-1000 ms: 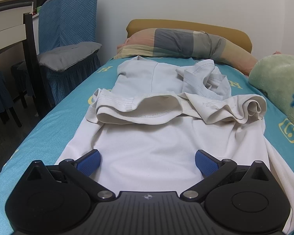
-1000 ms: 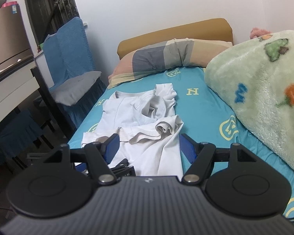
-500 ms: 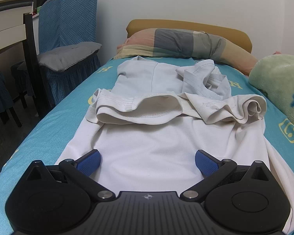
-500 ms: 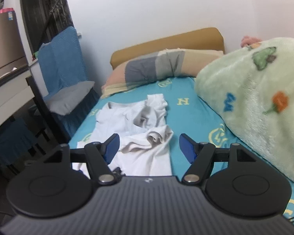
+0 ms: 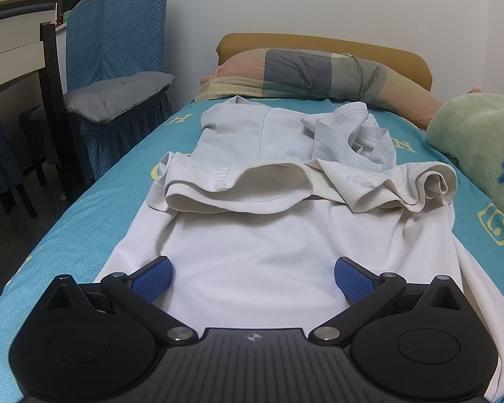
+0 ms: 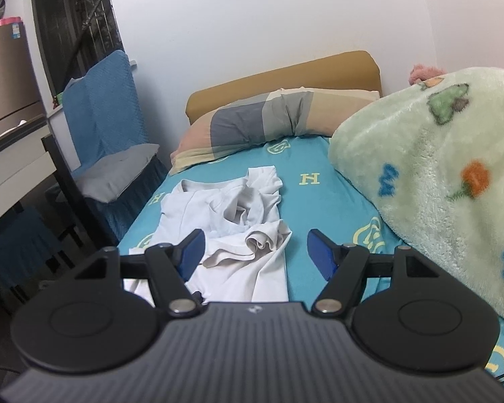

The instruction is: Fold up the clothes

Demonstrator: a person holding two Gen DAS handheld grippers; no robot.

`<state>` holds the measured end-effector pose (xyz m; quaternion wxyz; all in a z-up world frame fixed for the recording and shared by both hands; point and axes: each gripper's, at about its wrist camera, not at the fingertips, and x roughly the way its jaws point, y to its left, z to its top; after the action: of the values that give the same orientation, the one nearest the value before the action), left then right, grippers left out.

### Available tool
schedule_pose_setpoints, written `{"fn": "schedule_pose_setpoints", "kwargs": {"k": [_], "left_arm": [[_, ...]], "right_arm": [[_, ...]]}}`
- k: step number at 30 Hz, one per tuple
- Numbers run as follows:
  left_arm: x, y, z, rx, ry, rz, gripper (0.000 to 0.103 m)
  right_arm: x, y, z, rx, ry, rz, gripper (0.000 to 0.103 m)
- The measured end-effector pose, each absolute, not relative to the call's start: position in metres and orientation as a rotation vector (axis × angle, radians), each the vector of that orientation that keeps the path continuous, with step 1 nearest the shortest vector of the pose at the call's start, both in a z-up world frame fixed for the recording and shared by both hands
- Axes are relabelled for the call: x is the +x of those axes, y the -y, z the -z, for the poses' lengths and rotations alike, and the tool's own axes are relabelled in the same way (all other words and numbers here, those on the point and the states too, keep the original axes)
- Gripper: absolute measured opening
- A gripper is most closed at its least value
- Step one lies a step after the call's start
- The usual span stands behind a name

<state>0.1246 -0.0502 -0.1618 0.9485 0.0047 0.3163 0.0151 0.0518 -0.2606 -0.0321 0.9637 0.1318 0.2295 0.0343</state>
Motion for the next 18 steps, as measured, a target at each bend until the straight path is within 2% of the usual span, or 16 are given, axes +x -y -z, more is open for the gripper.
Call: {"fn": "schedule_pose_setpoints", "kwargs": {"k": [18], "left_arm": [[0.125,0.05,0.162,0.01,-0.643,-0.032,0.103]], "right_arm": [[0.048,0.251,0.03,0.23,-0.461,-0.079,0.069]]}}
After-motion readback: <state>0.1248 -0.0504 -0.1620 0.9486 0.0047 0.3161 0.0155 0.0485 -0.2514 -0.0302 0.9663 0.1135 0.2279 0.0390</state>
